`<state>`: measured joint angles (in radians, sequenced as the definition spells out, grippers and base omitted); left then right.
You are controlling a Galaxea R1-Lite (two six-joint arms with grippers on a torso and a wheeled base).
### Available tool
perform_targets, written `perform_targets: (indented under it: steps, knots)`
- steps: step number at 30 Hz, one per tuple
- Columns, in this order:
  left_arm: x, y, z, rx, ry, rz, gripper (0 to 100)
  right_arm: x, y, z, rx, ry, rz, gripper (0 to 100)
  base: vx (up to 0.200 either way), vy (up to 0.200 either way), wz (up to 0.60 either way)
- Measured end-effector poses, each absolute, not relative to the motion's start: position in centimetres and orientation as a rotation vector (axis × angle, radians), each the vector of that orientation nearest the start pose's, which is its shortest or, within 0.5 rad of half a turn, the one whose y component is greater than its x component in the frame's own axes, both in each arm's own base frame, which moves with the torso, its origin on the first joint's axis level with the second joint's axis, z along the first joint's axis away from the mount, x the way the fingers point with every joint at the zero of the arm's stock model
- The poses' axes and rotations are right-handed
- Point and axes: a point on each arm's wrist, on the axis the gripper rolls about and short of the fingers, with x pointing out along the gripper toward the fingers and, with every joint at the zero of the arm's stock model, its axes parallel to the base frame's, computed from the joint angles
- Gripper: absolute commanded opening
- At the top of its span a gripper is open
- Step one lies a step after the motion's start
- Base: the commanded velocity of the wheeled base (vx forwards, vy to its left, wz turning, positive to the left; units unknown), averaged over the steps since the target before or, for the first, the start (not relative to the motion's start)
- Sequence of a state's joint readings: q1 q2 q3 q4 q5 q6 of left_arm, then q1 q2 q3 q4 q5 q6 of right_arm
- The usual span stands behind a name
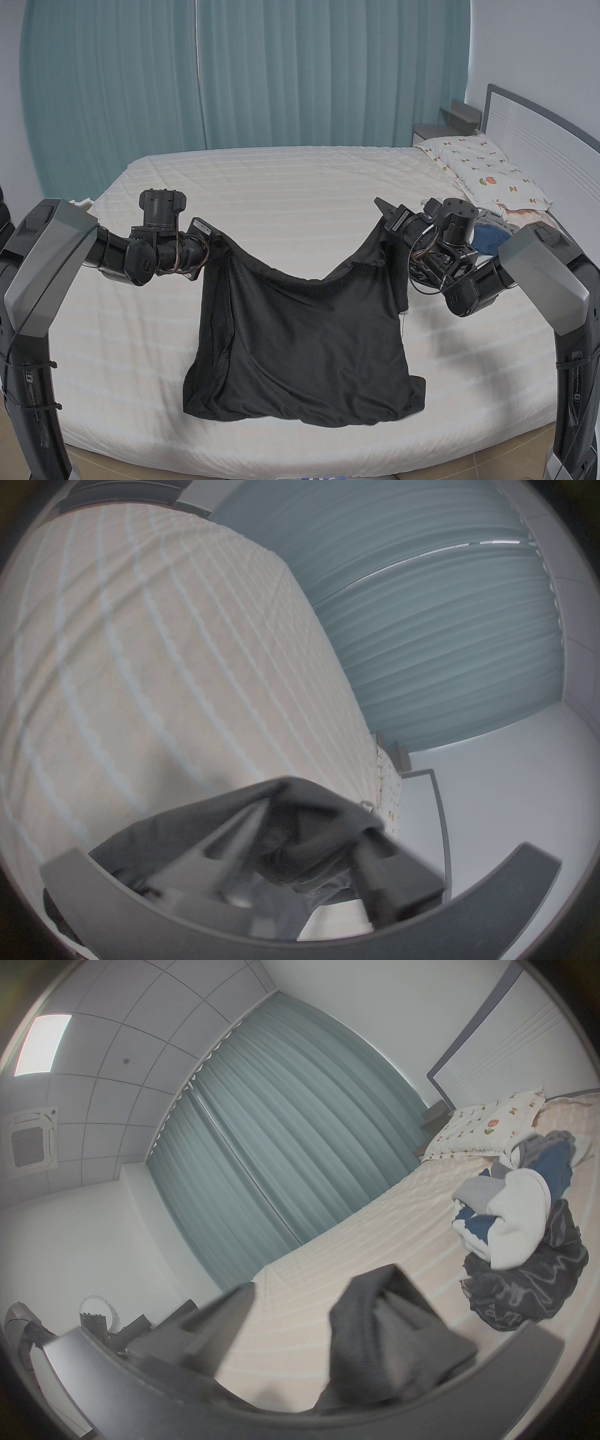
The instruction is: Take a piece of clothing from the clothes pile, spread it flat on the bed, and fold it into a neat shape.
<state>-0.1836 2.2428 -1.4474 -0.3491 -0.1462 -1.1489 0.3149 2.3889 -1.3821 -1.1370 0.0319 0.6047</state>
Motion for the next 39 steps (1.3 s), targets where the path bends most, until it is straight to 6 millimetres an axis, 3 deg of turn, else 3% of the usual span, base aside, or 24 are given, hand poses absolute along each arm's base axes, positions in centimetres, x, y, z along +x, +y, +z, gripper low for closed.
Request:
perform_targets:
  steps: [6, 12, 21, 26, 32, 39]
  knots:
    - [45.8, -8.3, 10.0, -1.121, 0.511, 0.043, 100, 46.7, 14.2, 8.2, 0.592, 0.024, 0.262, 100, 0.000, 0.000, 0.00]
    - [46.4, -6.6, 8.8, -1.125, 0.498, 0.101, 100, 47.5, 10.8, 6.3, 0.566, 0.097, 0.147, 100, 0.000, 0.000, 0.00]
    - [46.3, -4.9, 8.6, -1.119, 0.500, 0.125, 100, 46.7, 6.8, 6.5, 0.581, 0.145, 0.108, 100, 0.000, 0.000, 0.00]
    - [46.1, -4.7, 8.7, -1.116, 0.502, 0.129, 100, 46.2, 6.2, 7.0, 0.603, 0.108, 0.113, 100, 0.000, 0.000, 0.00]
    - [44.6, -4.5, 8.2, -1.090, 0.573, 0.099, 100, 43.3, 5.7, 4.5, 0.604, 0.244, 0.113, 100, 0.000, 0.000, 0.00]
    - [40.3, -4.3, 7.1, -1.047, 0.712, 0.073, 100, 37.9, 5.5, 1.9, 0.625, 0.424, 0.115, 100, 0.000, 0.000, 0.00]
